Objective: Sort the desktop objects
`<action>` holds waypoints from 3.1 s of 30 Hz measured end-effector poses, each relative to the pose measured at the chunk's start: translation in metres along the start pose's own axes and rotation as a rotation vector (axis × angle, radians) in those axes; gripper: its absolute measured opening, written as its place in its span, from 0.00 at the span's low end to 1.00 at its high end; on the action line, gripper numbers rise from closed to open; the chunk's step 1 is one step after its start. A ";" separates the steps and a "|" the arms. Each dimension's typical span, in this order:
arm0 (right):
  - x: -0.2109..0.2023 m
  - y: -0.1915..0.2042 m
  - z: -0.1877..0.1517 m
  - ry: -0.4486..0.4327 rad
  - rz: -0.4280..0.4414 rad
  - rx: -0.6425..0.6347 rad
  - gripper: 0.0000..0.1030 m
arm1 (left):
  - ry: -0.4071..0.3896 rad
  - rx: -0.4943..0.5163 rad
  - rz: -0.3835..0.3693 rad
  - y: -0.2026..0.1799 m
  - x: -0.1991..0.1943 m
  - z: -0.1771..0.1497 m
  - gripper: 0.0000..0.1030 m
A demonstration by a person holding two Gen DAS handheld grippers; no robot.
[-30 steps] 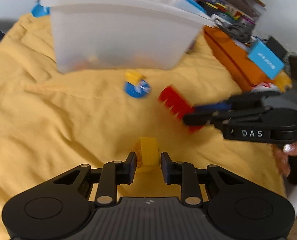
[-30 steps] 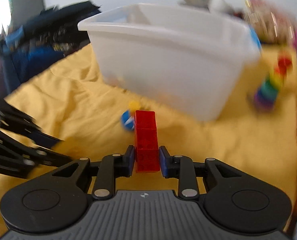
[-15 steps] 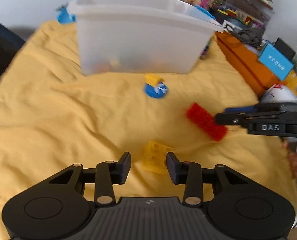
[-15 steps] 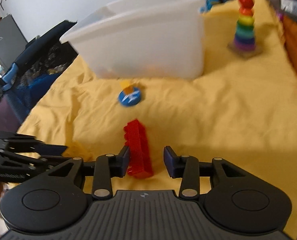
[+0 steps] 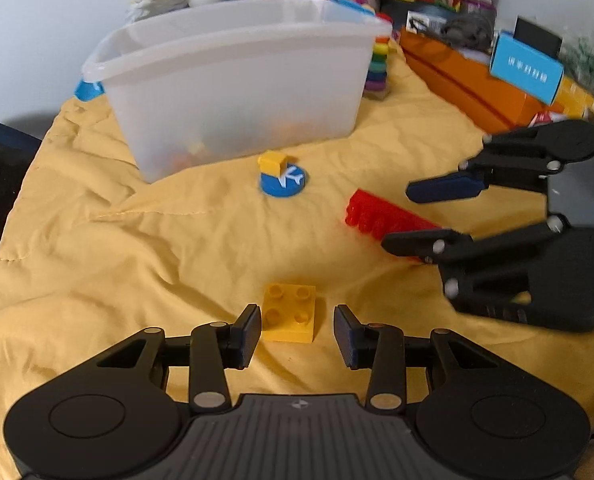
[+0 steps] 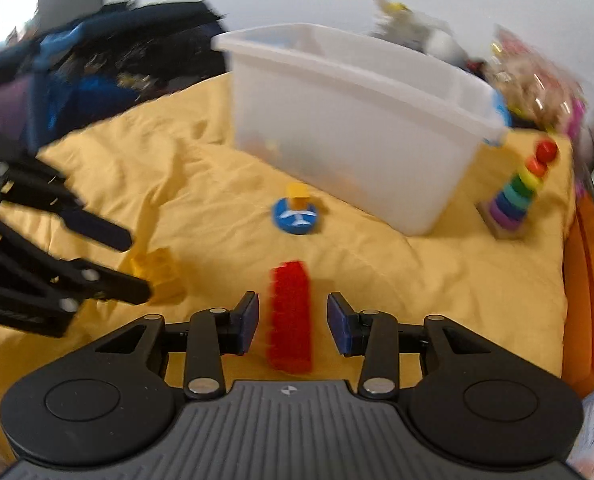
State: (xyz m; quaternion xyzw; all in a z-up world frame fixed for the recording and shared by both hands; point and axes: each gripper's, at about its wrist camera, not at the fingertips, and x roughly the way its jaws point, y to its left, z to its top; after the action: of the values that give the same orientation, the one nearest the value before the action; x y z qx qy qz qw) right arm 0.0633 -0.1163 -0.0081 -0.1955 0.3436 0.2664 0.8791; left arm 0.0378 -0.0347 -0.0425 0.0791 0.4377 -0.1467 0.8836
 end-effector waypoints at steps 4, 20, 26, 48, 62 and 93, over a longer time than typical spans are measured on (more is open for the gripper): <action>0.000 0.032 -0.006 -0.018 -0.040 -0.236 0.39 | 0.002 0.025 0.021 -0.002 0.006 -0.001 0.44; 0.025 -0.006 -0.009 0.081 -0.028 -0.046 0.32 | 0.003 -0.015 0.002 0.000 0.000 0.003 0.45; 0.025 -0.008 -0.011 0.080 -0.022 -0.020 0.32 | -0.006 0.018 0.019 -0.004 -0.002 0.008 0.45; 0.000 -0.026 0.023 -0.031 -0.035 0.033 0.26 | -0.129 0.038 0.050 0.017 -0.024 0.078 0.35; -0.012 -0.076 0.122 -0.260 -0.113 0.096 0.26 | -0.284 0.067 0.161 0.039 -0.018 0.197 0.35; -0.030 -0.067 0.088 -0.291 -0.059 0.120 0.42 | -0.154 0.071 0.068 0.028 0.005 0.099 0.53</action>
State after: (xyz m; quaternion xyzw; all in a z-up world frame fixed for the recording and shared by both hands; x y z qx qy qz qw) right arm 0.1289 -0.1319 0.0846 -0.1120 0.2219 0.2448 0.9372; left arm 0.1236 -0.0358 0.0137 0.1138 0.3599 -0.1376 0.9158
